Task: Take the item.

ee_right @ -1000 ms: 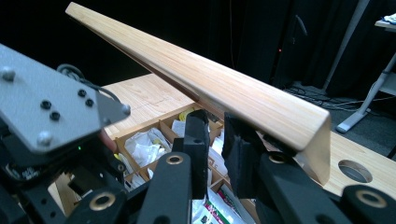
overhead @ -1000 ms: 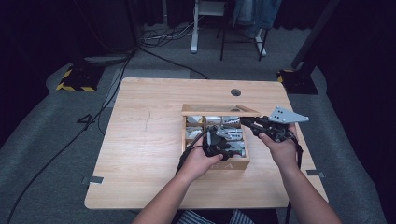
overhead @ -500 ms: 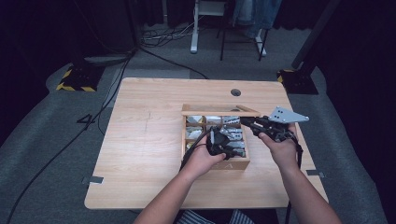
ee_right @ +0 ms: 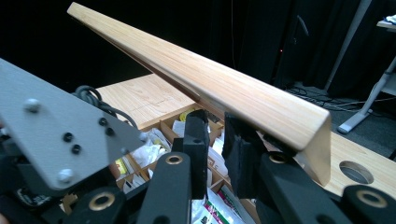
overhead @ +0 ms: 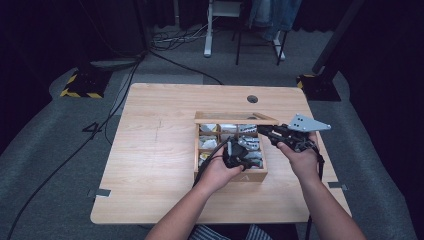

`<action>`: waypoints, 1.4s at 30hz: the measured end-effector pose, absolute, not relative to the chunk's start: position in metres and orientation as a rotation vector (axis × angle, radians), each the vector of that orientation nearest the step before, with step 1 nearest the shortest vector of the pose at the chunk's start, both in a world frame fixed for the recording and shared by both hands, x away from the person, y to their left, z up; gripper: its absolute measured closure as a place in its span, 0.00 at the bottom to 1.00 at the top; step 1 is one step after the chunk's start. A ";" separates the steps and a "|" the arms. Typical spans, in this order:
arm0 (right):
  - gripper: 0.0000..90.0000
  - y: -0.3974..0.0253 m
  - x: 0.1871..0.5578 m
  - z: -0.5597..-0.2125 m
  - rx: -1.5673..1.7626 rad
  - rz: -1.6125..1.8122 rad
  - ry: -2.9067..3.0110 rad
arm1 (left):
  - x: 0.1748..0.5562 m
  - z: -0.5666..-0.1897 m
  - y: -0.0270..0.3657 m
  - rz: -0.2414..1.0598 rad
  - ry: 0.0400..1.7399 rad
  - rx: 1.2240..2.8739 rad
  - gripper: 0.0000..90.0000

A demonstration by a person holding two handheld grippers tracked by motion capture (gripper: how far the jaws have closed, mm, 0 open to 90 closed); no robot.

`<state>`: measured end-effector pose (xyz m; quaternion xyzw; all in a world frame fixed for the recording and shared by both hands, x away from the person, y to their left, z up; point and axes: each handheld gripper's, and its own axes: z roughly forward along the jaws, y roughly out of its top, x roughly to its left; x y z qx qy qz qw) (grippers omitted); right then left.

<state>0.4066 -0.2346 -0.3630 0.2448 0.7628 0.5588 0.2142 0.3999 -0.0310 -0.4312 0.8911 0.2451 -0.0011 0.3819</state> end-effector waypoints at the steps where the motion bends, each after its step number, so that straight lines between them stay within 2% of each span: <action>1: 0.89 -0.235 0.407 -0.363 0.679 1.550 2.116 | 0.399 -0.430 -0.030 0.003 0.624 2.270 0.98; 16: 0.88 -0.234 0.406 -0.363 0.678 1.547 2.118 | 0.382 -0.396 -0.014 0.072 0.575 2.172 0.98; 42: 0.87 -0.231 0.406 -0.365 0.676 1.537 2.133 | 0.363 -0.369 0.013 0.127 0.566 2.104 0.98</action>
